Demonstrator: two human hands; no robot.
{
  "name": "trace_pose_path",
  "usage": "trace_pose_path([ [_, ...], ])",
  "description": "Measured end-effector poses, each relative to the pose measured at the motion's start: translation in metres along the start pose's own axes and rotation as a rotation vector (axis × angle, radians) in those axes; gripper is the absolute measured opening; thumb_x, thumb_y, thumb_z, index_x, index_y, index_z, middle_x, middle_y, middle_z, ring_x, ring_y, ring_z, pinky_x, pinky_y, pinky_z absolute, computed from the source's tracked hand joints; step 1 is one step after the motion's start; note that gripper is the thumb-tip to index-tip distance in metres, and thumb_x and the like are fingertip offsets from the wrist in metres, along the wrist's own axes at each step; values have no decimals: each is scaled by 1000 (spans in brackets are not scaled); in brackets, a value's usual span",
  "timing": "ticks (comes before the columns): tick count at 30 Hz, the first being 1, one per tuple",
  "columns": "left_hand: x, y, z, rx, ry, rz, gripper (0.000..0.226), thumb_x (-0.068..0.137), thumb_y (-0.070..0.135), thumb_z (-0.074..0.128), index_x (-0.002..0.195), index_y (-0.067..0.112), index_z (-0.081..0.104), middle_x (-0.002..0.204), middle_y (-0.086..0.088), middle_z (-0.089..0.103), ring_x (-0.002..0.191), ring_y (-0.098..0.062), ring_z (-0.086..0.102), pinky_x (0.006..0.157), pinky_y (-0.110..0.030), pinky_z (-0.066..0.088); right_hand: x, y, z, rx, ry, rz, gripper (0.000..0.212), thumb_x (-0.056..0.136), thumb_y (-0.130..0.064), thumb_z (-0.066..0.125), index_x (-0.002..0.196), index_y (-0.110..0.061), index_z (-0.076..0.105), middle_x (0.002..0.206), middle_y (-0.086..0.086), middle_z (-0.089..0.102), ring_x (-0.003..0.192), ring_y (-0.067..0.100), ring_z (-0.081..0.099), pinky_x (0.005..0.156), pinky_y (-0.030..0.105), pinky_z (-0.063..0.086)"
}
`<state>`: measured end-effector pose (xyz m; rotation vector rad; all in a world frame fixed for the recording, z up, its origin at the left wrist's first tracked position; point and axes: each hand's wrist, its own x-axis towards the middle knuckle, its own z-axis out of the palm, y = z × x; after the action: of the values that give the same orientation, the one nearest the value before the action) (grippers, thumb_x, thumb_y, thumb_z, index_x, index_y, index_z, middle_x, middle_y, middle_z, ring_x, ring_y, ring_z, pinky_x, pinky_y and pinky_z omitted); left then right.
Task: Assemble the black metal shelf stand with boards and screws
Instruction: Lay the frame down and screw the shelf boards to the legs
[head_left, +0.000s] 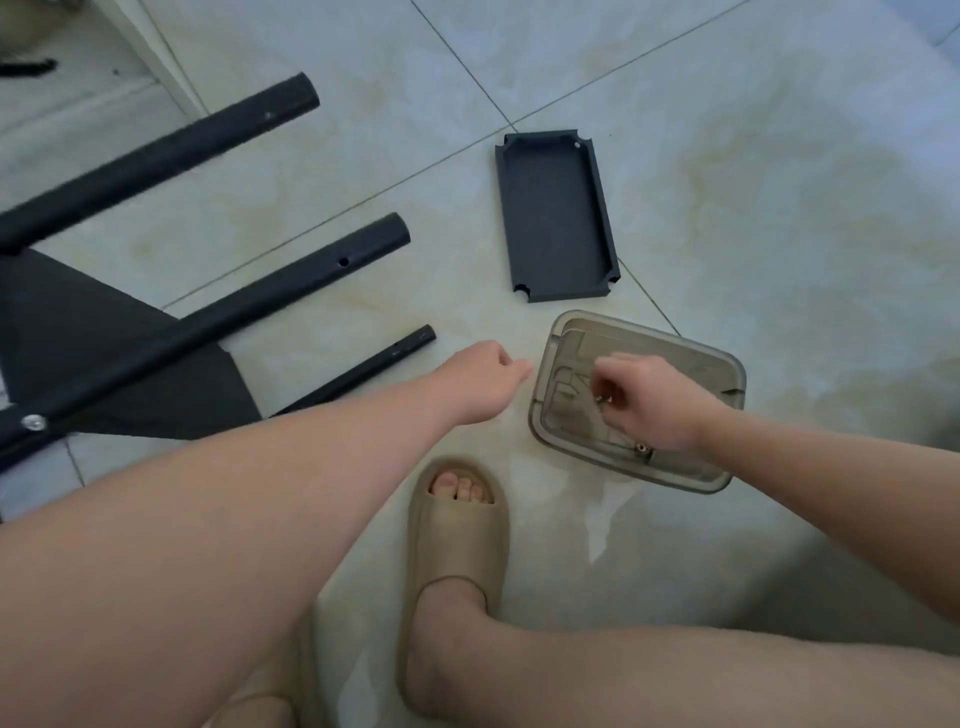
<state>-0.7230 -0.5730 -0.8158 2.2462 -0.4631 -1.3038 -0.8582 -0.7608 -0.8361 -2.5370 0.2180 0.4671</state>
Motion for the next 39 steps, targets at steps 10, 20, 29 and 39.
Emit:
trace_pose_path([
  [10,-126,2,-99,-446,134,-107,36,102,41,38,106,15,62,103,-5,72,82,-22,72,75,-32,56,-11,-182,-97,123,314,-241,17,80,4,66,84,-11,63,77,0,63,70,7,57,64,13,42],
  [20,-244,-56,-184,-1213,91,-23,58,108,45,30,117,-4,62,101,-18,73,81,-28,75,71,-36,58,-2,-353,-95,146,235,-437,23,82,6,67,87,-15,65,83,4,65,72,14,59,70,22,49],
  [29,-241,-132,-225,-1186,361,-259,29,102,19,43,84,7,63,75,-6,59,55,-13,54,44,-19,36,67,-400,-55,96,179,-317,15,94,-11,62,102,-23,69,88,-11,66,84,5,62,70,4,42],
  [39,-190,-191,-239,-239,521,-239,43,93,51,54,73,13,52,62,0,43,58,-20,43,53,-32,28,120,-399,-4,-353,-279,-221,43,92,-65,54,86,-23,59,83,-4,58,77,17,52,69,33,37],
])
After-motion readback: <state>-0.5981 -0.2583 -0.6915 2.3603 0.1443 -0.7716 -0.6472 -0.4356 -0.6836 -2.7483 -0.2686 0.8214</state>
